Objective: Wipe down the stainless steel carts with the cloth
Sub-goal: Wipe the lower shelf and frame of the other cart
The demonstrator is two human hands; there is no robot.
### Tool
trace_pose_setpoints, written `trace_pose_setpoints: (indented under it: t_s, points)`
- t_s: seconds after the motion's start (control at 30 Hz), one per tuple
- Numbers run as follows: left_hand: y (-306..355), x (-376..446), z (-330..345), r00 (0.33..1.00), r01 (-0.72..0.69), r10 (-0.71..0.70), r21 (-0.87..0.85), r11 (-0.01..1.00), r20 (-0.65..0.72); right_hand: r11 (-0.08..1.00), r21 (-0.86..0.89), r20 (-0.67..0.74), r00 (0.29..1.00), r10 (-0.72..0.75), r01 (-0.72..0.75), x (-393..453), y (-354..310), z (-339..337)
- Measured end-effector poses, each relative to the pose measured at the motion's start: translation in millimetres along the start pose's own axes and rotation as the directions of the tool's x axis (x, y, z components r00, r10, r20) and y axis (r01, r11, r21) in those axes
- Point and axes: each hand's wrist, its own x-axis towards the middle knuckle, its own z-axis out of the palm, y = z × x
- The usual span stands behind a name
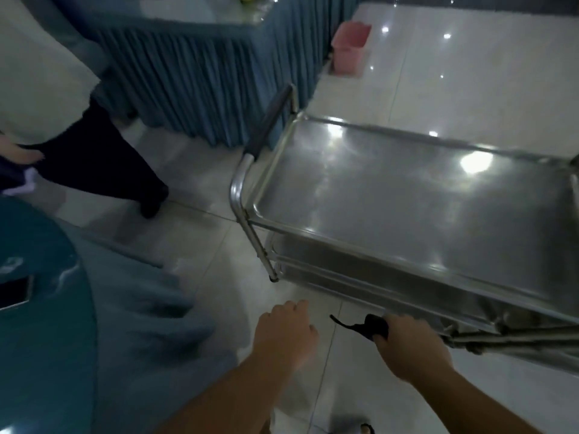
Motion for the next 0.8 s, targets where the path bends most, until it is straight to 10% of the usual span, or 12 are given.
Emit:
trace_pose_setpoints:
  t_s: [0.8]
  points:
    - [-242,0,-236,0.951,0.061,-0.098,-0.133,0.989,-0.294,0.954,0.106,-0.3,0.924,-0.237,0.28,70,-331,-199]
